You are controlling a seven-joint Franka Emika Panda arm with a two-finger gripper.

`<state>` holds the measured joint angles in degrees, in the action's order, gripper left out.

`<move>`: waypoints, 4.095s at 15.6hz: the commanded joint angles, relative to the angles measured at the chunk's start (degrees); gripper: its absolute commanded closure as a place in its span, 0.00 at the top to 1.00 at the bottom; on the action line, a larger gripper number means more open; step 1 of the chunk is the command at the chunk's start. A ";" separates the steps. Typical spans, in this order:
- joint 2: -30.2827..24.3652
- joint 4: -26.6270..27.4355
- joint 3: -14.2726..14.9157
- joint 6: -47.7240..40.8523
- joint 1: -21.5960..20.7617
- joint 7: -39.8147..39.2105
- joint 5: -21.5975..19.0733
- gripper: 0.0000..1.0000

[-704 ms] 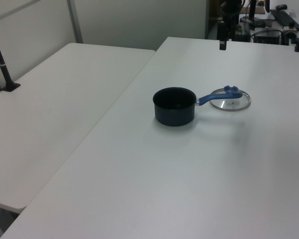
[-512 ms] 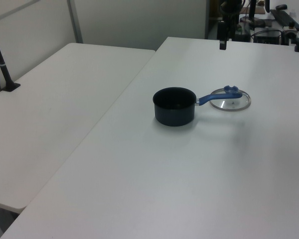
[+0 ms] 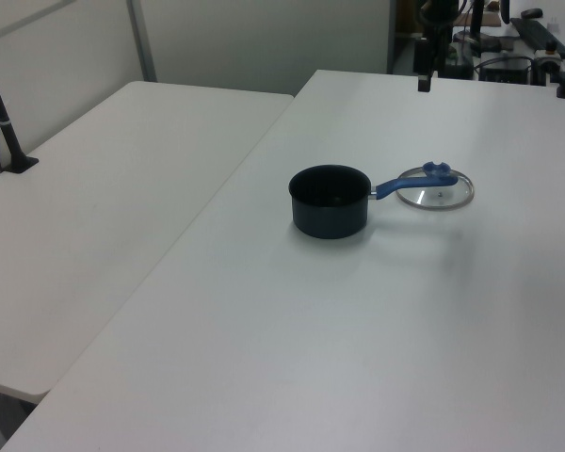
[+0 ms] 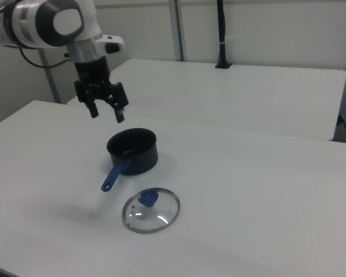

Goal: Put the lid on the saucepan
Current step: 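Move the gripper down over the blue knob of the glass lid, then close the gripper on the blue knob of the glass lid, then lift the glass lid and carry it over the black saucepan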

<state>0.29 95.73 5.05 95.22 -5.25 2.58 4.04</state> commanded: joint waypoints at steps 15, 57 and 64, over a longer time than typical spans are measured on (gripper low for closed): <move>6.38 19.50 0.14 18.94 12.90 -26.67 -0.17 1.00; 19.31 -9.76 -0.48 21.31 -3.00 -7.96 -2.54 0.51; 23.18 -11.09 -0.48 21.67 -5.21 -6.01 -2.54 0.51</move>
<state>22.55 86.33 3.89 116.52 -10.00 -4.24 1.45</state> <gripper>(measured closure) 0.396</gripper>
